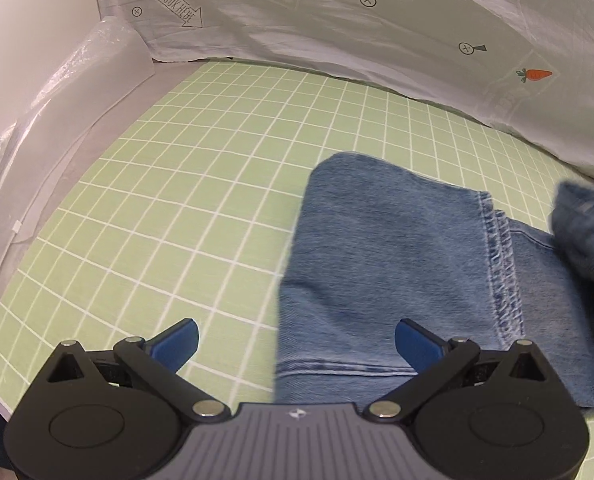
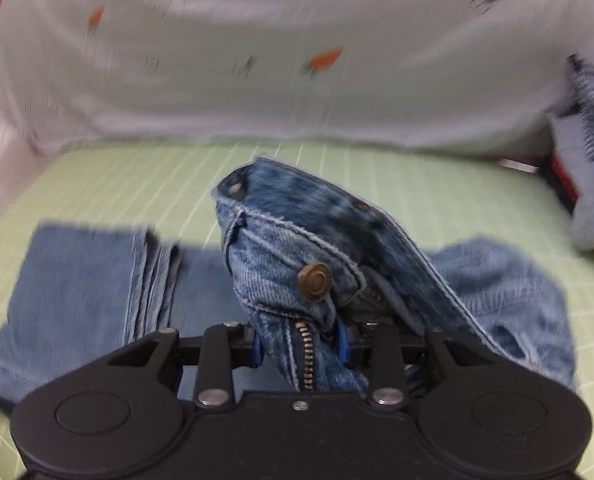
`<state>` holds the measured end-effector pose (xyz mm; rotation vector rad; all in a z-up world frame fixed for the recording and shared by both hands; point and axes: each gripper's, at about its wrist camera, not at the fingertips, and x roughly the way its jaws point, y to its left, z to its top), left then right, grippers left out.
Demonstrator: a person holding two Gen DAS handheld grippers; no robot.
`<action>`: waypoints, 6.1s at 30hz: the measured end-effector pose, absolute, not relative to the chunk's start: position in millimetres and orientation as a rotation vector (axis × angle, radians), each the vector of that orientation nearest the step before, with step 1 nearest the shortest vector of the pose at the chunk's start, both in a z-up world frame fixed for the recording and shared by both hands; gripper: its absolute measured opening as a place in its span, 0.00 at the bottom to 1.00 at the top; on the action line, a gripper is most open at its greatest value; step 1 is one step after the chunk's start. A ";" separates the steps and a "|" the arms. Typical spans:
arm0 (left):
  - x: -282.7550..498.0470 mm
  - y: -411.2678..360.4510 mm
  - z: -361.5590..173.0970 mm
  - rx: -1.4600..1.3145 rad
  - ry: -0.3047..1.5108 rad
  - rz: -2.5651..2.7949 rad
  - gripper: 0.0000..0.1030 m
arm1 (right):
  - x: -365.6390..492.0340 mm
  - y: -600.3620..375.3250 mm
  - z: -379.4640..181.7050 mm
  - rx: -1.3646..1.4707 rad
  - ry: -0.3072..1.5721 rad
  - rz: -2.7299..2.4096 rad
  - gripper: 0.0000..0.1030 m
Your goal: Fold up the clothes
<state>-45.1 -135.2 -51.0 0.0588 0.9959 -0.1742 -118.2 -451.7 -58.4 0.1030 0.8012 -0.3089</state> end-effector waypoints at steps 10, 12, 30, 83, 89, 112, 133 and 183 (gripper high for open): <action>-21.0 -140.0 -56.3 0.092 1.015 -0.266 1.00 | -137.2 -427.6 -55.1 0.182 0.816 -0.358 0.72; -19.9 -146.6 -56.2 0.098 1.010 -0.285 1.00 | -155.5 -433.1 -42.7 0.215 0.770 -0.386 0.77; -38.0 -191.8 -63.5 0.085 1.027 -0.244 1.00 | -227.6 -571.5 -63.6 0.463 0.737 -0.729 0.81; 13.5 -141.1 -114.9 -0.010 1.206 -0.263 1.00 | -121.2 -441.1 -13.4 0.399 0.716 -0.406 0.92; 10.0 -147.0 -115.0 0.026 1.171 -0.292 0.87 | -137.9 -451.9 -16.3 0.432 0.728 -0.510 0.92; -20.6 -217.8 -7.2 -0.443 0.965 -0.699 0.09 | -233.9 -515.9 -44.4 0.531 0.750 -0.721 0.92; -104.8 -423.4 -136.6 -0.878 1.273 -0.435 0.11 | -308.3 -697.3 -64.1 0.536 0.800 -0.526 0.92; -58.7 -359.3 -66.2 0.005 0.973 -0.518 0.90 | -158.1 -623.2 -15.5 0.631 0.572 -0.119 0.09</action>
